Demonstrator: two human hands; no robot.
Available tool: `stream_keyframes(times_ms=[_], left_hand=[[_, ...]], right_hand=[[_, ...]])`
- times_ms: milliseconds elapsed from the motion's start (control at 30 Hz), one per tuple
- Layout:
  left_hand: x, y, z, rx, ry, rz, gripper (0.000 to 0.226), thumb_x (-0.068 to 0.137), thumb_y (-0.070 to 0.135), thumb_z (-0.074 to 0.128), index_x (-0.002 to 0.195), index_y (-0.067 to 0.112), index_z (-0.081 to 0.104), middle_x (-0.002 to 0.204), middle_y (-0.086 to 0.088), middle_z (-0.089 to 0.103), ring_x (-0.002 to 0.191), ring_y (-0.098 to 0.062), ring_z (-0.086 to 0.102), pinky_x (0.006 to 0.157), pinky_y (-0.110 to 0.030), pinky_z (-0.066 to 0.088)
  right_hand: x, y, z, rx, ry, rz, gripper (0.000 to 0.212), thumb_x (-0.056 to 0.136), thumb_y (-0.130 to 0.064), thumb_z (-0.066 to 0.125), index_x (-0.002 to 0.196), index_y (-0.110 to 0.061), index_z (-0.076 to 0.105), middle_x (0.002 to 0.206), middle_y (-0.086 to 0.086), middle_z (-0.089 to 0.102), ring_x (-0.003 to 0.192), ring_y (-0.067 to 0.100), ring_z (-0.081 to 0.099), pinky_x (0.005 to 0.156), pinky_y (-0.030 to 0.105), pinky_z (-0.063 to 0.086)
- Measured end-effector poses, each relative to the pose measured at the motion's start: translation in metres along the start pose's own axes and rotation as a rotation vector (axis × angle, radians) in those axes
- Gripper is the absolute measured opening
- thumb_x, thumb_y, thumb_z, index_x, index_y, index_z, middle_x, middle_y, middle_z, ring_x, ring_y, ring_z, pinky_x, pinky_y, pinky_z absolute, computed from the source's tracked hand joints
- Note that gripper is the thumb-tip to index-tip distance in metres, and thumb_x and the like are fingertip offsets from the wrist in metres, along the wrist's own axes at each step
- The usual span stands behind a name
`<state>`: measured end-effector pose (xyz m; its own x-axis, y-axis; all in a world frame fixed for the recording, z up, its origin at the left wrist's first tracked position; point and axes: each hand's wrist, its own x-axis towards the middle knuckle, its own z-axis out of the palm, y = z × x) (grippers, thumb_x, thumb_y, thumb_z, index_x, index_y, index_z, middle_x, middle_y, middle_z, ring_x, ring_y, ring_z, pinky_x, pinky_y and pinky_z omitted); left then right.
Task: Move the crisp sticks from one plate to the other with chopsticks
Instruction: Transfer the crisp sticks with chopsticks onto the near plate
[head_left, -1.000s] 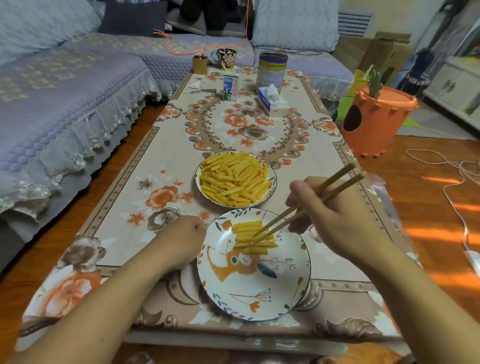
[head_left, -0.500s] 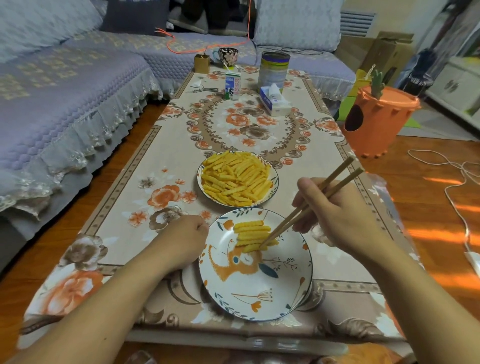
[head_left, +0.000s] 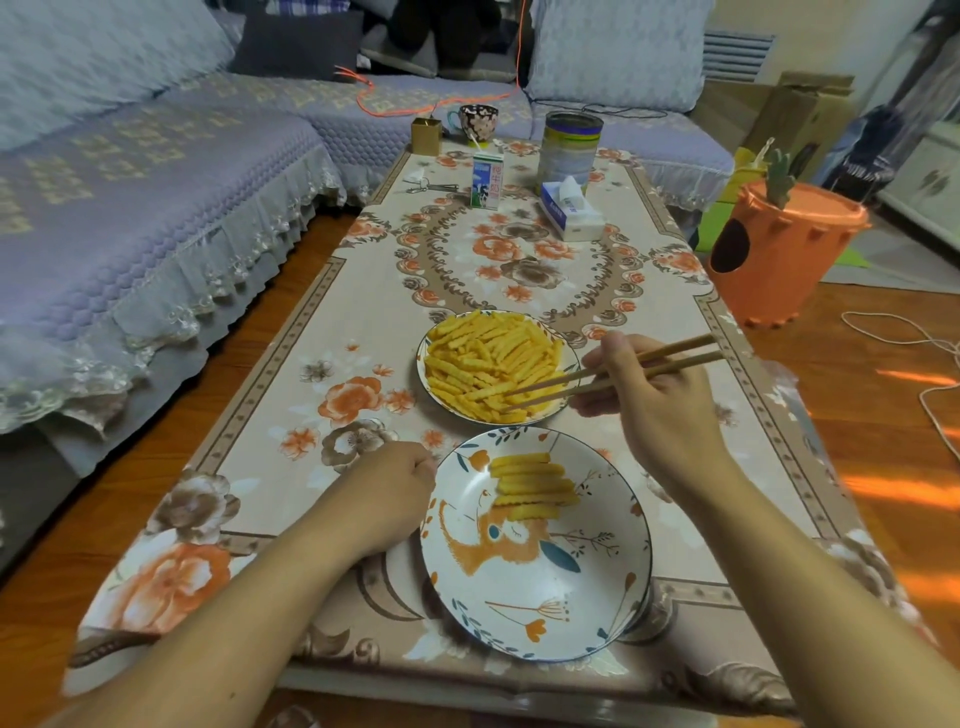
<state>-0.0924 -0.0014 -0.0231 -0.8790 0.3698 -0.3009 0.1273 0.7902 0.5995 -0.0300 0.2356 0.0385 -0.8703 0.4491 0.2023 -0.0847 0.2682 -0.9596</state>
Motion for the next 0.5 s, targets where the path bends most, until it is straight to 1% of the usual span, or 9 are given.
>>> stream_keyframes(times_ms=[100, 167, 267, 333, 367, 433, 500], left_hand=[[-0.001, 0.000, -0.003, -0.008, -0.001, -0.001, 0.033, 0.106, 0.029, 0.039, 0.091, 0.015, 0.065, 0.078, -0.010, 0.069, 0.065, -0.023, 0.060, 0.060, -0.032, 0.042], [-0.002, 0.000, -0.004, -0.019, -0.002, -0.001, 0.033, 0.106, 0.028, 0.039, 0.091, 0.015, 0.065, 0.078, -0.011, 0.070, 0.070, -0.028, 0.064, 0.061, -0.033, 0.043], [-0.005, 0.002, -0.004, -0.033, -0.013, 0.003, 0.033, 0.106, 0.026, 0.039, 0.085, 0.015, 0.062, 0.072, -0.009, 0.066, 0.066, -0.029, 0.061, 0.061, -0.033, 0.041], [-0.003, 0.002, -0.004, -0.029, -0.007, 0.004, 0.033, 0.105, 0.026, 0.038, 0.090, 0.014, 0.064, 0.075, -0.010, 0.068, 0.068, -0.032, 0.063, 0.061, -0.033, 0.041], [-0.002, 0.001, -0.004, -0.028, -0.004, 0.002, 0.033, 0.105, 0.026, 0.038, 0.093, 0.013, 0.065, 0.078, -0.013, 0.070, 0.068, -0.031, 0.063, 0.061, -0.033, 0.041], [0.000, 0.000, -0.003, -0.033, -0.003, -0.008, 0.033, 0.105, 0.028, 0.038, 0.096, 0.011, 0.065, 0.082, -0.016, 0.071, 0.062, -0.025, 0.057, 0.060, -0.034, 0.039], [0.001, 0.000, -0.003, -0.021, 0.003, -0.012, 0.034, 0.106, 0.029, 0.039, 0.097, 0.009, 0.065, 0.079, -0.015, 0.070, 0.062, -0.022, 0.054, 0.060, -0.034, 0.038]], right_hand=[[0.003, 0.002, 0.007, -0.015, -0.013, 0.006, 0.038, 0.106, -0.031, 0.052, 0.091, -0.003, 0.072, 0.073, 0.018, 0.073, 0.067, 0.029, 0.075, 0.068, 0.047, 0.064], [0.002, 0.001, 0.007, -0.014, 0.000, 0.003, 0.039, 0.107, -0.030, 0.050, 0.090, -0.003, 0.071, 0.074, 0.020, 0.073, 0.066, 0.029, 0.075, 0.068, 0.045, 0.064], [0.001, -0.010, -0.001, 0.033, 0.059, 0.004, 0.044, 0.109, -0.031, 0.045, 0.089, -0.001, 0.069, 0.073, 0.023, 0.072, 0.065, 0.032, 0.075, 0.065, 0.041, 0.065], [-0.002, -0.019, -0.009, 0.110, 0.075, 0.025, 0.048, 0.110, -0.032, 0.043, 0.087, 0.002, 0.067, 0.070, 0.025, 0.071, 0.061, 0.035, 0.073, 0.060, 0.037, 0.064], [-0.006, -0.024, -0.013, 0.145, 0.057, 0.038, 0.050, 0.110, -0.033, 0.042, 0.085, 0.003, 0.066, 0.068, 0.026, 0.070, 0.059, 0.036, 0.072, 0.057, 0.037, 0.064], [-0.014, -0.031, -0.017, 0.161, -0.017, 0.057, 0.052, 0.109, -0.033, 0.040, 0.083, 0.004, 0.064, 0.064, 0.026, 0.068, 0.056, 0.038, 0.070, 0.054, 0.036, 0.062], [-0.023, -0.033, -0.015, 0.078, -0.108, 0.042, 0.052, 0.109, -0.030, 0.041, 0.082, 0.007, 0.065, 0.063, 0.026, 0.067, 0.055, 0.037, 0.070, 0.052, 0.034, 0.061]])
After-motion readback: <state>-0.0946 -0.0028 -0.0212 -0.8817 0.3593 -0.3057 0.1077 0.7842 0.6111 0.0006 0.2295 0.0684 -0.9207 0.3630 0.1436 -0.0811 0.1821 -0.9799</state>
